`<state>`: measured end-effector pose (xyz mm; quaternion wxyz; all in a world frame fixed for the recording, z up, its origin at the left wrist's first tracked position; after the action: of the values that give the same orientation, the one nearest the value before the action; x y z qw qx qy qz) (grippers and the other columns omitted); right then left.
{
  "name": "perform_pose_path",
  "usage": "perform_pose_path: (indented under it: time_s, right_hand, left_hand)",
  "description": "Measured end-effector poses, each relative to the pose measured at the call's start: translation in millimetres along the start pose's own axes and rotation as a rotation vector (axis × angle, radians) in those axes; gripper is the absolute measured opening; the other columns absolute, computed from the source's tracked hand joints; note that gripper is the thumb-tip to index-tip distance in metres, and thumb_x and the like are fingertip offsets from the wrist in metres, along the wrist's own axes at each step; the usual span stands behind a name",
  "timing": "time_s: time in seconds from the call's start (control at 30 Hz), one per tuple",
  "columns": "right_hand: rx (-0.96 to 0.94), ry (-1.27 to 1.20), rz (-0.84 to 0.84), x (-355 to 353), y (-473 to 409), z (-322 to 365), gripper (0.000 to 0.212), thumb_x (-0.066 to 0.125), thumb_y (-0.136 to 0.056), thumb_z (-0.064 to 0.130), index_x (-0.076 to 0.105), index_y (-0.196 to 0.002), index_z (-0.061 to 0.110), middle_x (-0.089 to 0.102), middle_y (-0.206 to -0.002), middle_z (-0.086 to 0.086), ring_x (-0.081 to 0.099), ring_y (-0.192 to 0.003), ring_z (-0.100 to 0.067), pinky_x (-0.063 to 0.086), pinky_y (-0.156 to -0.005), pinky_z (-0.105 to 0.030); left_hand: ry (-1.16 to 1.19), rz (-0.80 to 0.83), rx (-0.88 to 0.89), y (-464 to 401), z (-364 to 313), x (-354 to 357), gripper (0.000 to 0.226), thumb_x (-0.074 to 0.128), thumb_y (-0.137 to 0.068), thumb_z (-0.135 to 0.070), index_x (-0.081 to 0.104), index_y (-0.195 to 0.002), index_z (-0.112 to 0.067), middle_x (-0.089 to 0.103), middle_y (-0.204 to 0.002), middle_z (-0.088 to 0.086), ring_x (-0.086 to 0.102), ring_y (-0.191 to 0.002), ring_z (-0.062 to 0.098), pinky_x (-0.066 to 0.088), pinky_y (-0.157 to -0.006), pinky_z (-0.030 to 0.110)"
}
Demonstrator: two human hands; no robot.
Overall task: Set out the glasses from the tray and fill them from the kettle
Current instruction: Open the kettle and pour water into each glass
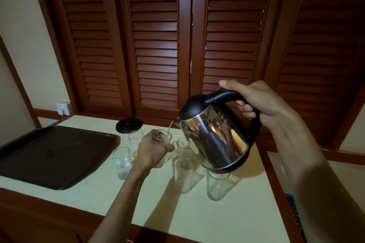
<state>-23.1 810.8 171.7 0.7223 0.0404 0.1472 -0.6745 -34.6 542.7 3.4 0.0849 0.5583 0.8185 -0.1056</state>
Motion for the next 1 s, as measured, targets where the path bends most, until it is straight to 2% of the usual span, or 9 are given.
perform_pose_path:
  time_s: [0.13, 0.3, 0.43, 0.5, 0.6, 0.7, 0.77, 0.93, 1.0]
  right_hand:
    - [-0.016, -0.154, -0.045, -6.2, 3.5, -10.4, 0.042, 0.083, -0.078, 0.05, 0.07, -0.056, 0.017, 0.046, -0.044, 0.004, 0.037, -0.036, -0.01, 0.028, -0.037, -0.021]
    - [-0.016, -0.319, -0.121, -11.4, 8.9, -32.1, 0.041, 0.082, -0.078, 0.049, 0.07, -0.074, 0.01, 0.046, -0.045, 0.002, 0.037, -0.035, -0.01, 0.028, -0.036, -0.02]
    - [-0.011, -0.407, -0.174, -14.7, 15.8, -46.7, 0.045, 0.081, -0.077, 0.05, 0.067, -0.08, 0.007, 0.044, -0.046, 0.001, 0.036, -0.036, -0.011, 0.026, -0.039, -0.023]
    - [-0.005, -0.415, -0.186, -16.2, 18.3, -49.5, 0.042, 0.08, -0.079, 0.049, 0.066, -0.075, 0.009, 0.044, -0.044, 0.002, 0.035, -0.035, -0.01, 0.026, -0.04, -0.023]
    - [-0.009, -0.415, -0.182, -17.6, 20.0, -51.5, 0.042, 0.08, -0.08, 0.048, 0.066, -0.075, 0.009, 0.044, -0.044, 0.002, 0.036, -0.035, -0.01, 0.026, -0.039, -0.023]
    - [-0.013, -0.425, -0.18, -18.3, 20.4, -54.4, 0.041, 0.08, -0.079, 0.047, 0.064, -0.068, 0.011, 0.044, -0.046, 0.001, 0.036, -0.035, -0.01, 0.026, -0.037, -0.022]
    - [-0.017, -0.439, -0.18, -18.8, 21.0, -55.5, 0.04, 0.08, -0.08, 0.046, 0.065, -0.067, 0.011, 0.044, -0.047, 0.0, 0.036, -0.036, -0.011, 0.027, -0.037, -0.022]
    - [-0.019, -0.434, -0.171, -19.6, 23.8, -58.1, 0.042, 0.079, -0.079, 0.048, 0.065, -0.066, 0.011, 0.044, -0.047, 0.0, 0.036, -0.038, -0.012, 0.028, -0.041, -0.024]
    - [-0.019, -0.444, -0.166, -20.1, 25.6, -58.8, 0.04, 0.079, -0.08, 0.048, 0.066, -0.058, 0.017, 0.045, -0.048, 0.0, 0.037, -0.039, -0.012, 0.028, -0.042, -0.024]
  left_hand:
    - [0.097, 0.066, -0.008, -7.5, -3.7, -0.2, 0.036, 0.082, -0.061, -0.005, 0.066, -0.093, -0.008, 0.072, -0.086, 0.013, 0.063, -0.07, 0.024, 0.048, -0.066, 0.031]
    - [0.123, 0.042, -0.024, -7.5, 17.0, -4.2, 0.03, 0.081, -0.07, 0.006, 0.066, -0.092, -0.007, 0.071, -0.085, 0.011, 0.065, -0.074, 0.024, 0.053, -0.073, 0.035]
    - [0.126, 0.011, -0.063, -0.1, 44.3, -9.8, 0.042, 0.086, -0.058, -0.007, 0.067, -0.095, -0.004, 0.073, -0.093, 0.017, 0.067, -0.081, 0.025, 0.056, -0.087, 0.047]
    - [0.146, 0.001, -0.081, 3.8, 56.0, -11.5, 0.05, 0.087, -0.048, -0.02, 0.067, -0.092, -0.008, 0.073, -0.088, 0.011, 0.068, -0.083, 0.025, 0.056, -0.092, 0.051]
    - [0.166, 0.001, -0.092, 5.8, 69.8, -12.2, 0.056, 0.089, -0.042, -0.029, 0.067, -0.09, -0.009, 0.071, -0.089, 0.009, 0.068, -0.087, 0.025, 0.056, -0.09, 0.046]
    - [0.175, 0.023, -0.077, 3.0, 79.6, -11.3, 0.038, 0.092, -0.061, -0.001, 0.067, -0.09, -0.003, 0.068, -0.09, 0.007, 0.066, -0.09, 0.025, 0.056, -0.084, 0.033]
    - [0.157, 0.035, -0.061, -0.9, 87.9, -9.9, 0.034, 0.088, -0.067, 0.007, 0.066, -0.092, 0.003, 0.067, -0.091, 0.008, 0.065, -0.092, 0.025, 0.055, -0.084, 0.032]
    - [0.129, 0.033, -0.039, 0.6, 94.0, -10.0, 0.063, 0.093, -0.044, -0.031, 0.069, -0.096, -0.006, 0.07, -0.096, 0.01, 0.07, -0.094, 0.026, 0.056, -0.084, 0.034]
    - [0.082, 0.036, -0.01, -1.9, 95.7, -9.7, 0.059, 0.097, -0.05, -0.025, 0.069, -0.101, -0.012, 0.073, -0.099, 0.011, 0.071, -0.098, 0.025, 0.057, -0.088, 0.038]
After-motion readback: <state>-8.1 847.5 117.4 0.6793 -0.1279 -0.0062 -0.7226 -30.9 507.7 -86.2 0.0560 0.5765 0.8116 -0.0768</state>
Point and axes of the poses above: each hand's wrist, its own y-axis away from the middle knuckle, its own x-axis out of the palm, z = x × y, the point moved 6 cm from there along -y, towards the middle knuckle
